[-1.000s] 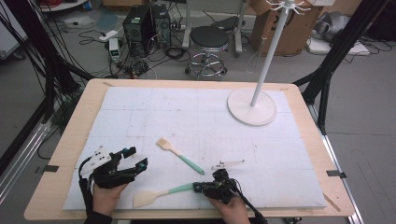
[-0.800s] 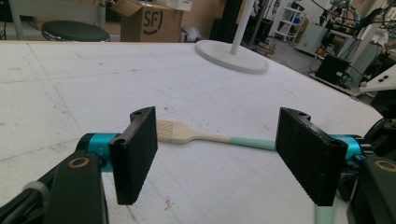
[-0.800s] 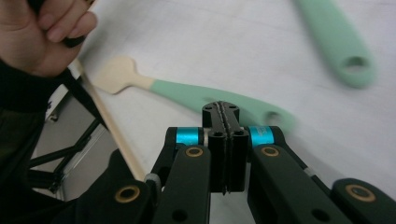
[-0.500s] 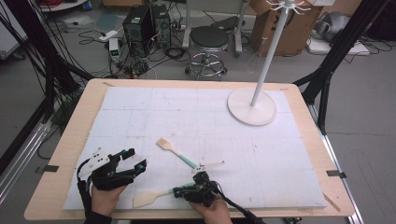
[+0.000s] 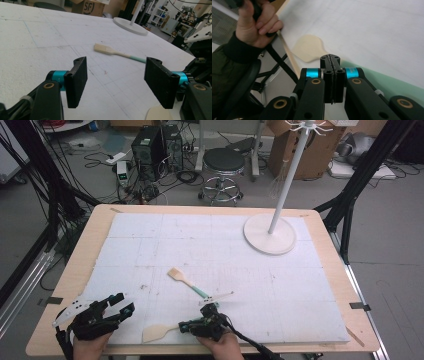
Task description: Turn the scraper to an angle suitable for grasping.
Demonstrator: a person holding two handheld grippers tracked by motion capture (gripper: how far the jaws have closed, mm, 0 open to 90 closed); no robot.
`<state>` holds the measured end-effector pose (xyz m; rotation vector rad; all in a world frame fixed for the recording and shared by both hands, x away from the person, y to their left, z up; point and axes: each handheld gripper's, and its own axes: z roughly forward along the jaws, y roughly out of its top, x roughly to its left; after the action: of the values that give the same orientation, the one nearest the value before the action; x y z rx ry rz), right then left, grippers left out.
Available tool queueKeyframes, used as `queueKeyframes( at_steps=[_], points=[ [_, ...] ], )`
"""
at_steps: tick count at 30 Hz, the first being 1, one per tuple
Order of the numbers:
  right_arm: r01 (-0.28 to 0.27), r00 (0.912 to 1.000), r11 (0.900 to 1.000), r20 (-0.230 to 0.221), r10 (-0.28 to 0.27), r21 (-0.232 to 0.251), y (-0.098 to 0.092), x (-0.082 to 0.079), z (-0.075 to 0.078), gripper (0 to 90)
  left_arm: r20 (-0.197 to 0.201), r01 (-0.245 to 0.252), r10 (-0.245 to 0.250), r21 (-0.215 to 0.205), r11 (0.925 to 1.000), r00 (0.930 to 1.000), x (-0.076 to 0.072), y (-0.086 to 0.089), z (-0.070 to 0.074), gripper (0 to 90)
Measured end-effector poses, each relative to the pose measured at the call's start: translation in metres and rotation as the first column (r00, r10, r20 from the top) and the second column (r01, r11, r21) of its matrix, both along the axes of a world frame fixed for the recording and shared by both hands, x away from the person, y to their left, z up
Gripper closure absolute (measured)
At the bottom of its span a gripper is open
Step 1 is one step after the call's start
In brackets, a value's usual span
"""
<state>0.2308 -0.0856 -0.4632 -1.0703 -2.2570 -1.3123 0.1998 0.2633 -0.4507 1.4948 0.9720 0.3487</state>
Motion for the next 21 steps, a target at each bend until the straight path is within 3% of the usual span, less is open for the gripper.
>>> queueKeyframes(
  at_steps=[6,11,13,15,21],
  points=[
    [-0.065,0.9979,0.998,0.006,0.064,0.021,0.038,-0.004,0.006,90.0,0.004,-0.005,0.005,-0.006,1.0000,1.0000,0.000,0.000,0.000,35.4],
    [-0.114,0.9935,0.993,0.008,0.114,0.011,0.064,-0.009,0.008,90.0,0.007,-0.008,0.008,-0.013,0.9999,0.9999,0.000,0.001,0.001,35.3],
    [-0.131,0.9914,0.991,0.004,0.131,0.003,0.068,-0.012,0.006,90.0,0.010,-0.010,0.011,-0.014,0.9998,0.9999,-0.001,0.002,0.001,35.2],
    [-0.146,0.9887,0.988,0.025,0.147,-0.043,0.068,-0.017,0.003,90.0,0.011,-0.014,0.014,-0.018,0.9997,0.9998,-0.001,0.003,0.001,35.3],
    [-0.112,0.9911,0.988,0.060,0.119,-0.104,0.052,-0.019,0.001,90.0,0.011,-0.015,0.016,-0.018,0.9997,0.9998,-0.001,0.003,0.001,35.3]
  ],
)
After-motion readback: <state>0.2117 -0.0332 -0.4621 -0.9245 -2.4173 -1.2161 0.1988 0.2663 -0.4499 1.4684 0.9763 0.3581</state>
